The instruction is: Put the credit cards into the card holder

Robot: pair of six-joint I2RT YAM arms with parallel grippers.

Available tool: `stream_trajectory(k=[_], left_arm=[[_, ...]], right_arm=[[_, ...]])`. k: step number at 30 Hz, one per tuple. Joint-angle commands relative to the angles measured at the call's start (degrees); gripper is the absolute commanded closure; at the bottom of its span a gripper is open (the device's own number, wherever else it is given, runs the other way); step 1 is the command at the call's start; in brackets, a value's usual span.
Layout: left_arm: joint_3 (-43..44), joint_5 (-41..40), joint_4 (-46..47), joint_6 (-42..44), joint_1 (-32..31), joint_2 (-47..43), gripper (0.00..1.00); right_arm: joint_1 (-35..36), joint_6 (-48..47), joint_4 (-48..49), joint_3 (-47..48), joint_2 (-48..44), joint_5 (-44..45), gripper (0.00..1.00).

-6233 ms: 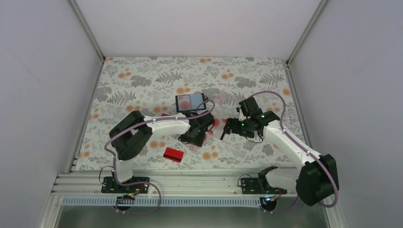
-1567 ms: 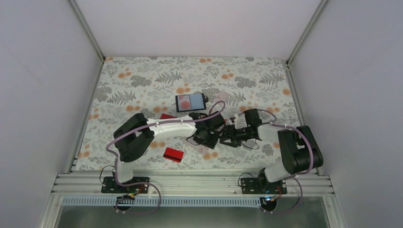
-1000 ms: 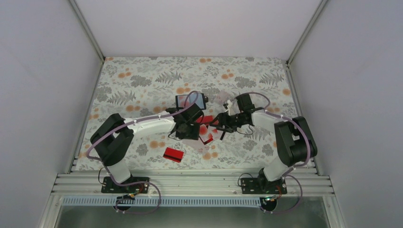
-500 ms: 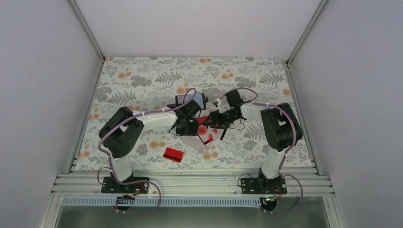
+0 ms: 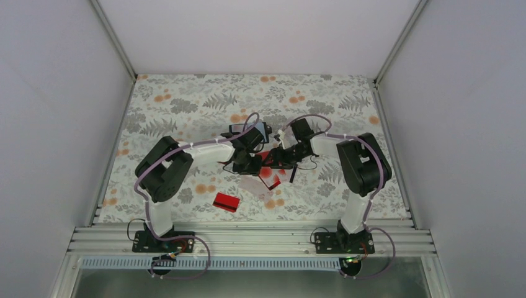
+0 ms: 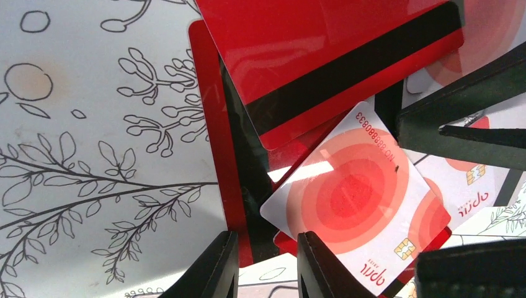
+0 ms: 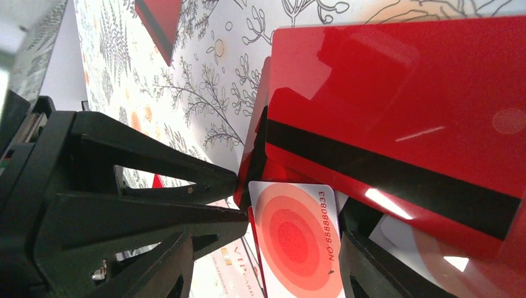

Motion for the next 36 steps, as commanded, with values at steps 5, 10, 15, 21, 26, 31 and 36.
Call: stream_trajectory(k=[5,10,15,21,26,31,36], left_arm=[[2.77,-1.85,-4.12,2.48,-0.97,1.52,0.75],[7.41,-4.24,-9.90,1.97,-2.77,0.47,0.75],[5.30,-1.42,-8.89,-0.39,-4.11,-0.90,0.81],[2.76,0.07,-6.31,-2.20,-4.98,1.89,0.90],[2.28,0.91,-4.38,-3.14,-5.16,3.81,0.92],[2.70,0.89,-3.34,-3.14,-5.11,5.73,0.93],[2.75,0.54,-2.26,-2.71,-5.06,6.66,0.94]], right_arm=[[1.15,-1.13,-5.05,-1.39,-0.76,4.29,0.40],[0.97,-0.95,-5.80,-1.15,-1.56,7.38,0.39],[0.79,-1.00,-5.95,-1.52,-1.88,8.98,0.39],[0.80,-0.57,-4.18,-3.54,-1.96,6.42,0.39],[0.79,-0.21,-3.95,-4.99,-2.12,5.02,0.39],[0.79,1.02,-2.67,-6.83,-2.78,1.06,0.39],[0.79,2.55,-1.70,-7.54,-4.63,-3.67,0.39]])
